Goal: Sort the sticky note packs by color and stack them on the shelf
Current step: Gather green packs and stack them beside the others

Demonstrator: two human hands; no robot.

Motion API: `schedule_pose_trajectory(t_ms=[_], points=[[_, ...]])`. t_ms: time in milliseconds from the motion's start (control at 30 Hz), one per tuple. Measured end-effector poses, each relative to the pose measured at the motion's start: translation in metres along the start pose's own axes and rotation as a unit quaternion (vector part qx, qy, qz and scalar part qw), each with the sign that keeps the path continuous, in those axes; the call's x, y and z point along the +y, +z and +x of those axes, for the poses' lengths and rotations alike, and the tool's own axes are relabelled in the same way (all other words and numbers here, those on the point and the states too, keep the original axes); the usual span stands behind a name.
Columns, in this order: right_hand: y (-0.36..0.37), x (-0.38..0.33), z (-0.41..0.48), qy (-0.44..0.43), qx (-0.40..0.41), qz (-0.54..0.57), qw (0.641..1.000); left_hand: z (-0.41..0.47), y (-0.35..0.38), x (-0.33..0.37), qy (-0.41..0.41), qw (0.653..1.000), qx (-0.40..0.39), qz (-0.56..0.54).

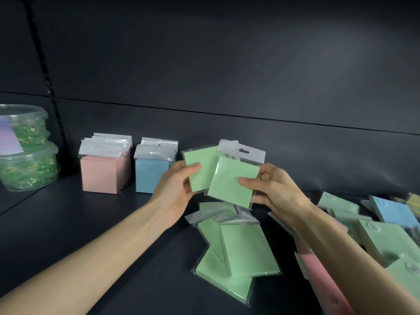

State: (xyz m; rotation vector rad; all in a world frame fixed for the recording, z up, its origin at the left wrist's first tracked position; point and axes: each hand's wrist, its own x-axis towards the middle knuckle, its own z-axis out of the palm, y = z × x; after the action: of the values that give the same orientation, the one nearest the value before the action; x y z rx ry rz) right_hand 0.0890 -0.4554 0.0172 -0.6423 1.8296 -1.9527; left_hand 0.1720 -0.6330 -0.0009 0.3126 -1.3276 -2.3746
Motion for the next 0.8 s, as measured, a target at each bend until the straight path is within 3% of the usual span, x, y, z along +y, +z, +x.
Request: schedule_pose_trajectory(t_ms=[200, 300, 433, 567, 733, 800], points=[[0.003, 0.004, 0.001, 0.005, 0.009, 0.014, 1.0, -0.009, 0.005, -0.003, -0.014, 0.996, -0.085, -0.032], [0.007, 0.007, 0.0, -0.009, 0.027, -0.01, 1.0, -0.013, 0.004, -0.006, 0.004, 0.987, -0.11, 0.114], [0.009, 0.011, 0.001, -0.048, 0.049, -0.078, 0.995, -0.007, -0.002, -0.004, 0.127, 0.902, -0.079, 0.404], [0.011, 0.012, 0.013, -0.087, 0.024, -0.129, 0.988, 0.003, -0.003, 0.013, 0.206, 0.839, -0.072, 0.498], [0.017, 0.015, 0.046, -0.105, 0.005, -0.287, 0.952, 0.027, -0.006, 0.034, 0.196, 0.74, -0.051, 0.641], [0.02, 0.019, 0.06, -0.091, 0.003, -0.325, 0.941, 0.038, -0.007, 0.04, 0.2, 0.716, -0.046, 0.667]])
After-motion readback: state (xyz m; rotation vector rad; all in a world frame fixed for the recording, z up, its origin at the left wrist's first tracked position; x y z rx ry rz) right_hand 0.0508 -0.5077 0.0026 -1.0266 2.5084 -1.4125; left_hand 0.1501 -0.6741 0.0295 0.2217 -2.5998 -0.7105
